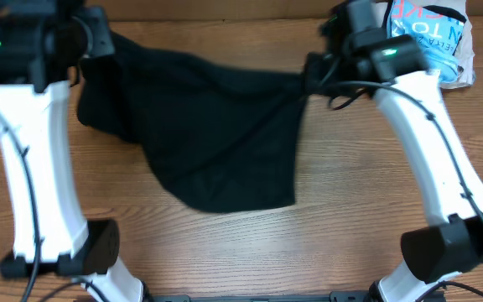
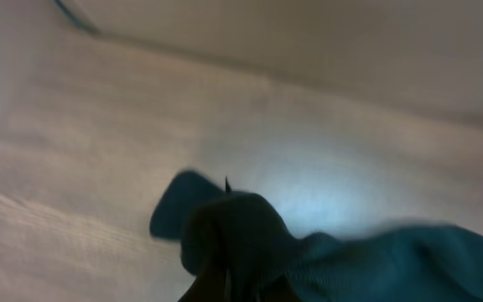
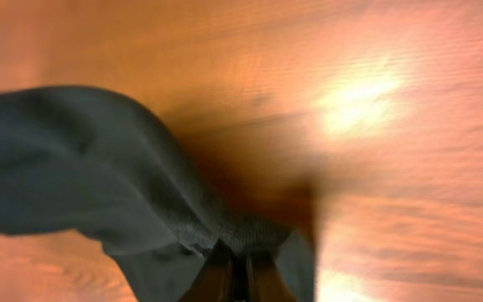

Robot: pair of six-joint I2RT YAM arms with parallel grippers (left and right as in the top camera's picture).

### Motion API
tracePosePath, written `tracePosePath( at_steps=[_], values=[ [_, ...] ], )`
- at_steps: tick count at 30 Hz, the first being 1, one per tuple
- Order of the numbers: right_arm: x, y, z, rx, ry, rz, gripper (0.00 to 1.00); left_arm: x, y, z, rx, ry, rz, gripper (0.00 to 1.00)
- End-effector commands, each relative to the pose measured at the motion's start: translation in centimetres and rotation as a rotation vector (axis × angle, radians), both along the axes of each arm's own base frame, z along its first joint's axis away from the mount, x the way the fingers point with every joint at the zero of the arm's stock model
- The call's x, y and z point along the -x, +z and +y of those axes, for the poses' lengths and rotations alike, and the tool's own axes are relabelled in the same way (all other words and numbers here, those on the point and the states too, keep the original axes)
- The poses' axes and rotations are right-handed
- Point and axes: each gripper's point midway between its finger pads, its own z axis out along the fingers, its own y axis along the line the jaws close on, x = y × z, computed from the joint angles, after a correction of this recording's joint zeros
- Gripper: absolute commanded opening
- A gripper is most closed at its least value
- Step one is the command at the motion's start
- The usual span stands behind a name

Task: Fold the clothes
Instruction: 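Lift and spread the garment wide between both grippers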

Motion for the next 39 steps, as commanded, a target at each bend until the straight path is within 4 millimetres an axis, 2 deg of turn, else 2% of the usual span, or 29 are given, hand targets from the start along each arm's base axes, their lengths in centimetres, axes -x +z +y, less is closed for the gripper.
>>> tracePosePath(
  at_steps=[1, 5, 8, 10, 11, 13, 18, 19, 21, 23, 26, 29, 34, 39],
  values=[
    [-0.2, 6.1, -2.9, 0.018, 0.001, -0.161, 0.04, 4.3, 7.3, 1.9, -0.051, 0.049, -0.215, 0.04],
    [1.2, 12.1, -6.0, 0.021, -0.050, -0.282, 0.04, 8.1, 11.8, 3.4, -0.099, 0.128, -0.358, 0.04],
    [2.7, 15.5, -7.6, 0.027, -0.088, -0.353, 0.04, 11.0, 14.2, 4.0, -0.128, 0.164, -0.436, 0.04],
    [4.2, 17.7, -8.5, 0.034, -0.110, -0.402, 0.04, 13.2, 15.7, 3.9, -0.155, 0.157, -0.484, 0.04],
    [5.7, 19.4, -9.1, 0.040, -0.124, -0.439, 0.04, 14.9, 16.7, 3.9, -0.170, 0.154, -0.516, 0.04],
    [7.7, 21.2, -9.7, 0.044, -0.140, -0.483, 0.04, 17.1, 17.7, 3.9, -0.182, 0.156, -0.554, 0.04],
    [12.8, 23.9, -10.2, 0.042, -0.154, -0.557, 0.04, 22.5, 19.5, 4.2, -0.198, 0.193, -0.642, 0.04],
    [14.7, 24.5, -10.5, 0.046, -0.162, -0.573, 0.04, 24.3, 19.9, 4.3, -0.202, 0.208, -0.665, 0.04],
    [16.3, 24.7, -10.6, 0.040, -0.171, -0.577, 0.04, 25.8, 20.0, 4.4, -0.206, 0.219, -0.679, 0.04],
    [17.2, 24.6, -10.7, 0.043, -0.173, -0.570, 0.04, 26.3, 19.8, 4.4, -0.207, 0.221, -0.675, 0.04],
    [17.2, 23.7, -10.8, 0.052, -0.174, -0.529, 0.04, 25.9, 18.9, 4.8, -0.217, 0.235, -0.632, 0.04],
    [15.9, 22.2, -10.7, 0.059, -0.171, -0.473, 0.04, 24.3, 17.6, 5.2, -0.233, 0.247, -0.557, 0.04],
    [11.9, 18.3, -10.5, 0.080, -0.162, -0.327, 0.04, 19.0, 13.8, 5.5, -0.259, 0.219, -0.368, 0.04],
    [7.0, 12.7, -10.2, 0.107, -0.148, -0.146, 0.04, 11.6, 8.5, 5.8, -0.270, 0.191, -0.160, 0.04]
  ],
)
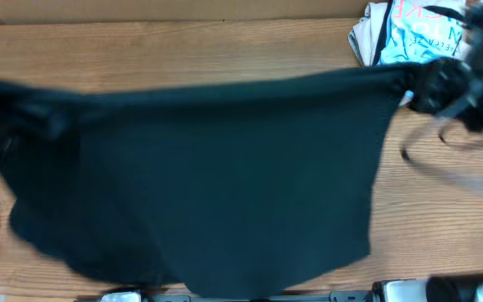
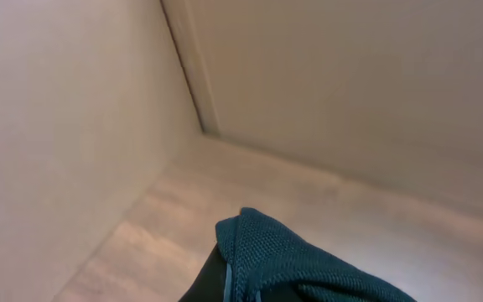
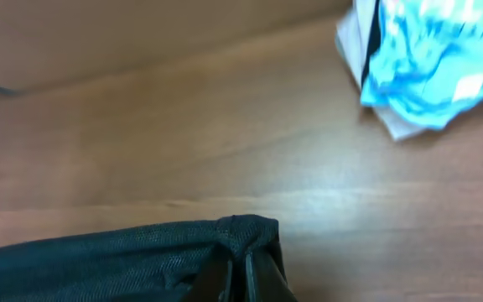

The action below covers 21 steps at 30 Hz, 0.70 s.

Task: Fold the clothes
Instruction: 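Lift and spread the garment wide between both grippers, then lay the spread black garment flat on the table with both grippers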

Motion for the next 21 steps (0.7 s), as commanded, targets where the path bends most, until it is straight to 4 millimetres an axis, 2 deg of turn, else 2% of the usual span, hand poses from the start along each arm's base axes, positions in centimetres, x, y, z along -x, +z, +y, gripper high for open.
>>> tracePosePath(
  at_steps=[1, 4, 5, 7, 10, 12, 13, 14, 16, 18, 21],
  values=[
    [-3.5, -4.3, -0.8, 0.045, -0.027, 0.125, 0.04, -5.6, -4.4, 1.2, -0.036, 0.037, 0.179, 0.04],
    [-7.0, -8.6, -0.6, 0.062, -0.011, 0.227, 0.04, -10.2, -8.7, 1.4, -0.043, 0.027, 0.318, 0.04],
    [-9.0, -10.9, -0.5, 0.067, -0.006, 0.268, 0.04, -12.9, -11.5, 1.5, -0.040, 0.024, 0.392, 0.04],
    [-11.5, -13.8, -0.3, 0.073, 0.001, 0.302, 0.04, -15.9, -14.9, 1.6, -0.037, 0.022, 0.467, 0.04],
    [-15.3, -17.4, -0.1, 0.084, 0.017, 0.303, 0.04, -20.7, -20.4, 1.7, -0.031, 0.015, 0.548, 0.04],
    [-17.9, -19.4, 0.1, 0.089, 0.028, 0.280, 0.04, -23.2, -23.5, 1.6, -0.022, 0.004, 0.574, 0.04],
    [-19.4, -20.7, 0.1, 0.094, 0.036, 0.262, 0.04, -24.8, -25.8, 1.4, -0.008, -0.012, 0.594, 0.04],
    [-20.6, -21.6, 0.2, 0.094, 0.036, 0.245, 0.04, -25.7, -27.5, 1.1, 0.006, -0.027, 0.611, 0.04],
    [-21.8, -22.9, 0.3, 0.094, 0.036, 0.238, 0.04, -26.7, -30.0, 0.6, 0.028, -0.049, 0.646, 0.04],
    [-22.2, -23.8, 0.3, 0.094, 0.036, 0.246, 0.04, -26.9, -32.3, 0.2, 0.053, -0.070, 0.699, 0.04],
    [-21.8, -24.8, 0.3, 0.096, 0.036, 0.283, 0.04, -26.0, -34.5, -0.7, 0.101, -0.102, 0.777, 0.04]
  ],
)
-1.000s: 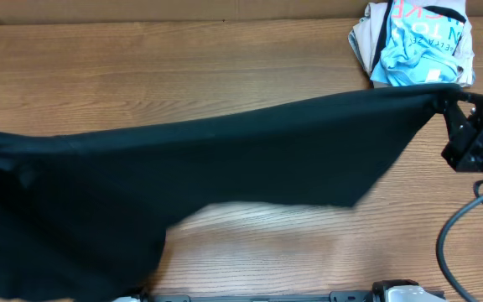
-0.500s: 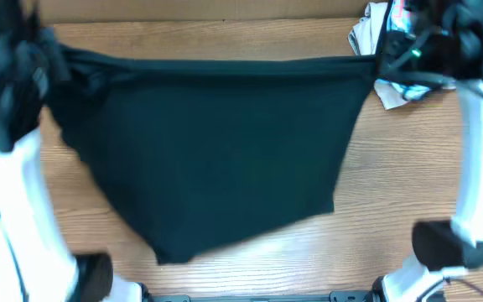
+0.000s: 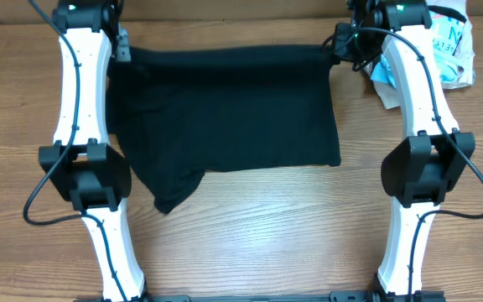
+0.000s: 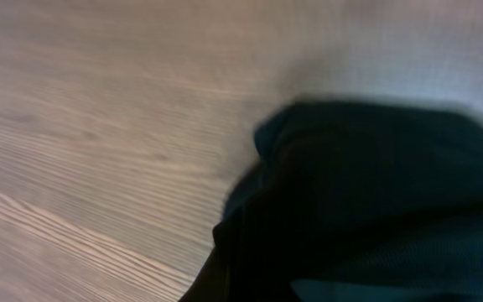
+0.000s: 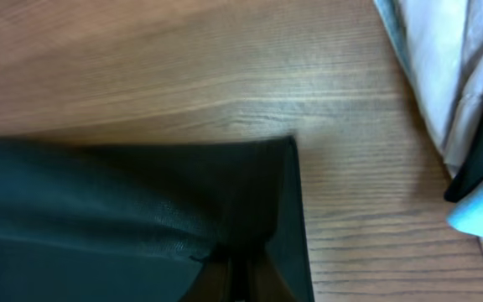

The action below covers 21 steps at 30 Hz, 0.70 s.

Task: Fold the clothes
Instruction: 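Lay the spread black garment flat on the table with both grippers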

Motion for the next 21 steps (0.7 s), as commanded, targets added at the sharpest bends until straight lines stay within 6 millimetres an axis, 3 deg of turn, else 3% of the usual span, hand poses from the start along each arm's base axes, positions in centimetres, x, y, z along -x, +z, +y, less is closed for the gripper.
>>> tracePosePath(
  at_steps=[1, 7, 17, 19, 21],
  values=[
    [0.2, 0.6, -0.9, 0.026, -0.009, -0.005, 0.04, 0.8, -0.5, -1.2, 0.077, -0.029, 0.039, 0.04],
    [1.8, -1.6, -1.9, 0.068, -0.025, 0.082, 0.04, 3.7, -1.9, -3.6, 0.215, -0.057, 0.168, 0.04],
    [5.0, -9.7, -3.3, 0.089, -0.028, 0.249, 0.04, 7.0, -3.9, -4.8, 0.284, -0.041, 0.322, 0.05],
    [5.4, -10.5, -3.6, 0.082, -0.033, 0.265, 0.04, 7.6, -5.0, -5.3, 0.304, -0.042, 0.359, 0.14],
    [5.4, -10.6, -3.8, 0.075, -0.036, 0.268, 0.23, 8.3, -6.1, -5.5, 0.310, -0.039, 0.400, 0.26]
  ],
)
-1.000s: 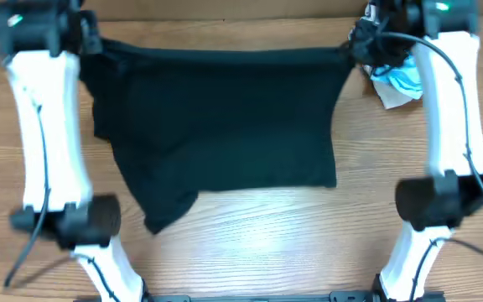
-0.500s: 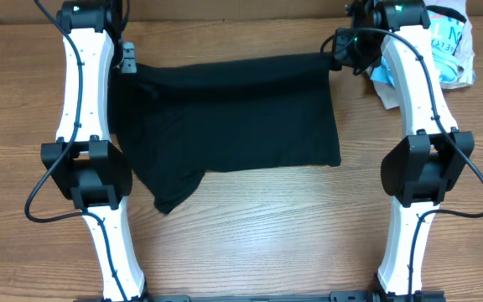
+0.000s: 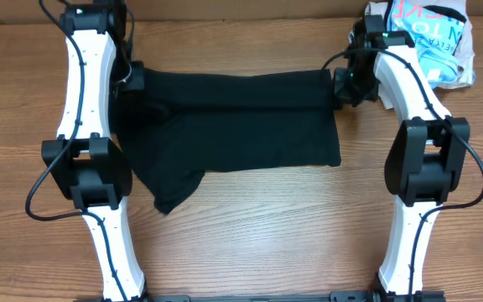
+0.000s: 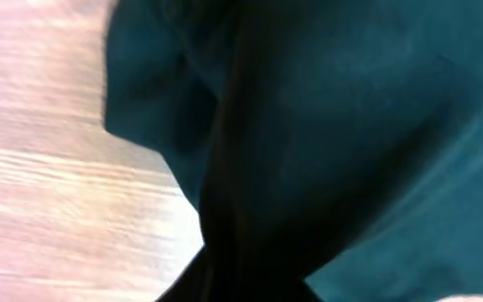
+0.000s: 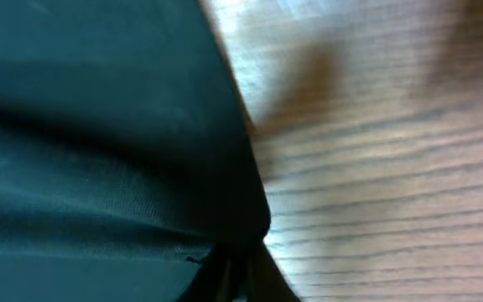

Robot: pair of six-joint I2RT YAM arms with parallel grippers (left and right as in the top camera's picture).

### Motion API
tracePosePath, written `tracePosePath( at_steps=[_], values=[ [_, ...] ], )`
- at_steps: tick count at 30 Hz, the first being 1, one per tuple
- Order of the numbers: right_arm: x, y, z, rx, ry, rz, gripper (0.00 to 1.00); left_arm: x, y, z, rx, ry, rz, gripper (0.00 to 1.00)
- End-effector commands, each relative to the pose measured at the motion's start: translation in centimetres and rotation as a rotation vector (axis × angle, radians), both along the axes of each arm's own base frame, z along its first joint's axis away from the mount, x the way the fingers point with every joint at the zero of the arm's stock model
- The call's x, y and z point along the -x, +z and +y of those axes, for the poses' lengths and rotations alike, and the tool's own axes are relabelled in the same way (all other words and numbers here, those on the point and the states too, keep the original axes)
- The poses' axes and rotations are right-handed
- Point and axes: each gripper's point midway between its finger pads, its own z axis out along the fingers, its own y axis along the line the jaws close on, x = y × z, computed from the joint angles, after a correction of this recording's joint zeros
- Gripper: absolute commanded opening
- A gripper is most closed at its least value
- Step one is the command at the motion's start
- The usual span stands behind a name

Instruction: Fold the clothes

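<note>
A black garment (image 3: pixel 233 126) lies spread on the wooden table, its far edge doubled over toward the front as a band. My left gripper (image 3: pixel 132 80) is shut on the band's left end, where dark cloth (image 4: pixel 325 126) fills the left wrist view. At the band's right end my right gripper (image 3: pixel 342 86) is shut on the cloth (image 5: pixel 99 126). A loose tail of the garment (image 3: pixel 174 189) hangs out at the front left.
A crumpled white and light-blue garment (image 3: pixel 426 42) lies at the far right corner, just behind the right arm. Bare wooden table (image 3: pixel 250 243) extends in front of the black garment.
Both grippers have come toward the front with the garment's far edge, which now lies folded over the cloth as a band instead of at the back of the table.
First the black garment hung bunched between the two shut grippers. Then it was held stretched wide above the table. After that it lay flat with its far edge at the back. Now that edge is doubled forward over the cloth.
</note>
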Motion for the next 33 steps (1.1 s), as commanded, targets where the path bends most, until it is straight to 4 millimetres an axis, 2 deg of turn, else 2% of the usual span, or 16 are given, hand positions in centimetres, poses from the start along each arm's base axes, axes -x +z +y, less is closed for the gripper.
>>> tracePosePath(
  at_steps=[1, 3, 4, 5, 6, 7, 11, 14, 16, 19, 20, 22, 24, 26, 28, 33],
  values=[
    [-0.2, 0.7, -0.9, 0.005, -0.013, -0.022, 0.30, 1.4, -1.4, -0.8, 0.033, 0.003, 0.060, 0.32],
    [-0.2, 0.7, -0.9, 0.001, -0.013, -0.021, 0.52, 2.4, -2.5, -0.9, 0.036, -0.005, 0.110, 0.48],
    [0.0, 0.7, -0.6, -0.018, -0.008, -0.014, 0.64, 3.1, -3.2, -0.9, 0.038, -0.020, 0.146, 0.62],
    [0.1, 0.7, -0.3, -0.035, -0.005, -0.009, 0.68, 3.6, -3.5, -0.9, 0.039, -0.025, 0.169, 0.75],
    [0.1, 0.9, 0.2, -0.064, -0.002, -0.009, 0.72, 4.1, -3.7, -0.7, 0.037, -0.021, 0.189, 0.93],
    [0.1, 1.2, 0.5, -0.084, 0.001, -0.014, 0.73, 4.1, -3.7, -0.5, 0.037, -0.016, 0.189, 1.00],
    [-0.4, 4.7, 1.3, -0.131, -0.022, -0.090, 0.77, 3.6, -1.4, 0.6, 0.038, 0.020, 0.144, 1.00],
    [-0.5, 9.8, 1.3, -0.134, -0.032, -0.202, 0.80, 2.8, 1.6, 0.9, 0.041, 0.045, 0.063, 1.00],
    [-0.1, 13.3, 1.2, -0.132, -0.029, -0.273, 0.81, 2.4, 4.4, 0.2, 0.077, 0.044, -0.025, 1.00],
    [1.7, 17.8, 1.1, -0.132, -0.036, -0.341, 0.87, 2.8, 8.5, -0.4, 0.092, 0.070, -0.135, 1.00],
    [3.0, 19.4, 1.1, -0.138, -0.054, -0.348, 0.89, 3.4, 10.8, -0.9, 0.100, 0.075, -0.192, 1.00],
    [5.3, 20.9, 1.2, -0.144, -0.077, -0.329, 0.90, 4.3, 13.5, -2.3, 0.113, 0.052, -0.259, 1.00],
    [6.8, 21.8, 1.3, -0.163, -0.135, -0.303, 0.90, 5.2, 15.1, -3.9, 0.122, 0.020, -0.293, 1.00],
    [7.8, 22.4, 1.4, -0.172, -0.158, -0.298, 0.90, 6.6, 15.7, -5.5, 0.113, 0.006, -0.295, 1.00],
    [8.6, 22.6, 1.4, -0.174, -0.176, -0.293, 0.90, 8.2, 15.3, -6.5, 0.086, 0.025, -0.267, 1.00],
    [10.6, 20.7, 1.2, -0.169, -0.203, -0.244, 0.91, 12.5, 11.1, -9.3, 0.031, 0.068, -0.148, 1.00]
  ],
)
